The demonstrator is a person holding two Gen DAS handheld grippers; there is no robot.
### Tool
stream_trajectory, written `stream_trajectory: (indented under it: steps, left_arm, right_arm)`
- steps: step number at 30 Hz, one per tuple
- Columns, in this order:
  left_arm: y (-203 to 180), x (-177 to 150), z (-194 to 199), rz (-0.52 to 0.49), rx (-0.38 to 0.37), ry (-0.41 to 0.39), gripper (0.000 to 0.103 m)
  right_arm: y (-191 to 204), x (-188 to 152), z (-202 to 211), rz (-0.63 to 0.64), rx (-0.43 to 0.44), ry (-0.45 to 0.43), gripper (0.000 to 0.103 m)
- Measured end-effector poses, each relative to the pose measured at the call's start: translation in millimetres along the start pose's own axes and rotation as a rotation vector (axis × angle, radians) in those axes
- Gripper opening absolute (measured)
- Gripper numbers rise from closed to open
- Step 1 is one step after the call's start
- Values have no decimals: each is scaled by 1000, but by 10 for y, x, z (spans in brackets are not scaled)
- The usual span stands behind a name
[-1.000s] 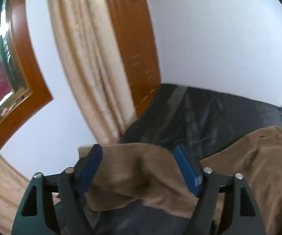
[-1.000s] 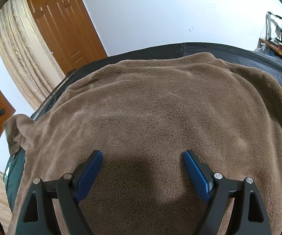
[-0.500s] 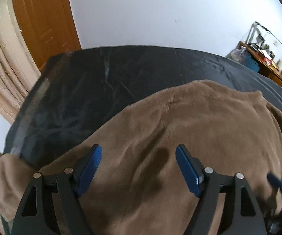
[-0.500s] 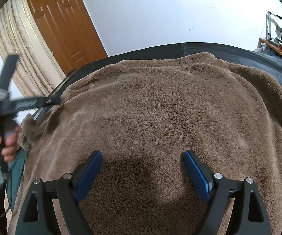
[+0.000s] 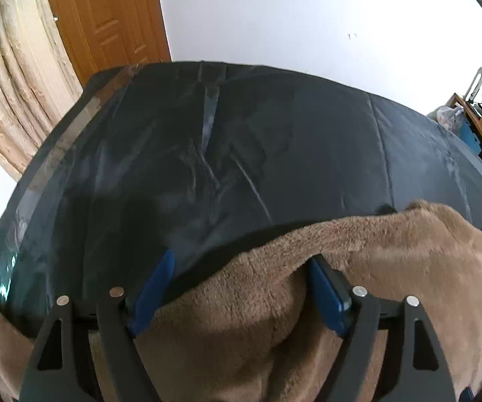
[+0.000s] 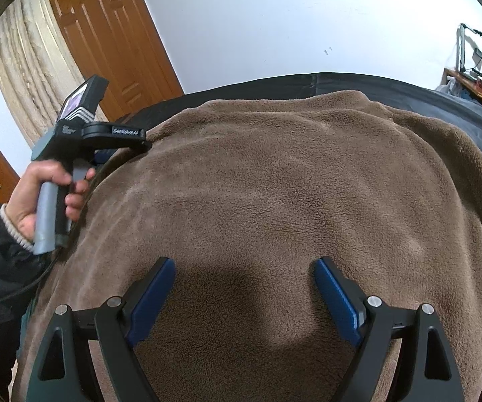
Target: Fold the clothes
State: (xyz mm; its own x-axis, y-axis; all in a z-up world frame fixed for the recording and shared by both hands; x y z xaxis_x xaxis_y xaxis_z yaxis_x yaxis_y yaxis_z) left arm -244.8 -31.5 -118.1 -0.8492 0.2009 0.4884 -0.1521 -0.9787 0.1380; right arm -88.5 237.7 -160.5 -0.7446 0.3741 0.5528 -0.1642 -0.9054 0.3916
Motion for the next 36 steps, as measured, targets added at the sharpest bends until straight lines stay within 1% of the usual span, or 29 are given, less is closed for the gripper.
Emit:
stream_trajectory:
  steps: [6, 11, 13, 16, 18, 21, 25, 27, 29, 31, 32, 35, 36]
  left_arm:
    - [74, 123, -91, 15, -8, -31, 94]
    - [79, 122, -88, 7, -2, -56, 100]
    - [74, 115, -77, 7, -1, -62, 100]
    - [69, 105, -45, 18, -8, -50, 99]
    - [138, 109, -55, 36, -36, -35, 98]
    - [171, 68, 161, 39, -79, -52, 96]
    - [159, -71, 424, -24, -53, -44, 96]
    - [158, -151, 425, -51, -38, -30, 96]
    - [176, -221, 376, -73, -2, -15, 96]
    - [282, -269, 264, -52, 49, 6, 96]
    - [352, -285, 197, -27, 56, 17, 96]
    - [492, -283, 60, 44, 20, 16, 96]
    - [506, -264, 50, 44, 29, 10, 96]
  right_arm:
    - [-18, -24, 26, 10, -2, 4, 90]
    - [-51, -53, 75, 14, -3, 5, 90]
    - [-55, -60, 88, 15, -4, 5, 90]
    - [-61, -67, 106, 15, -5, 5, 90]
    - [-53, -60, 103, 12, -2, 5, 90]
    - [-30, -53, 93, 6, 4, 5, 90]
    - [-6, -54, 86, 8, 0, 5, 90]
    - [3, -55, 83, 8, -1, 5, 90]
    - [11, -55, 77, 8, -2, 5, 90]
    - [12, -55, 75, 9, -3, 5, 90]
    - [9, -52, 74, 8, -2, 5, 90]
    - [5, -45, 70, 6, 0, 5, 90]
    - [12, -42, 65, 7, -1, 5, 90]
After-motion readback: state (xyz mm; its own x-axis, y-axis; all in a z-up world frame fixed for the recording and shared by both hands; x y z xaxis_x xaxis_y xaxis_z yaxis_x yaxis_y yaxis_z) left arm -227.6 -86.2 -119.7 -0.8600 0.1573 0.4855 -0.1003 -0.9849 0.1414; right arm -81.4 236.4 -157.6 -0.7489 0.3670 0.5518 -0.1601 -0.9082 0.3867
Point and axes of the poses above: each gripper's, at about its wrist camera, not at the fingertips, and z roughly against the way its jaws point, y to its left, x to its top, the point moved 8 cm from there along -z, roughly the way its jaws point, and after that the axes turned 14 degrees about -z, right-handed, at the moved point
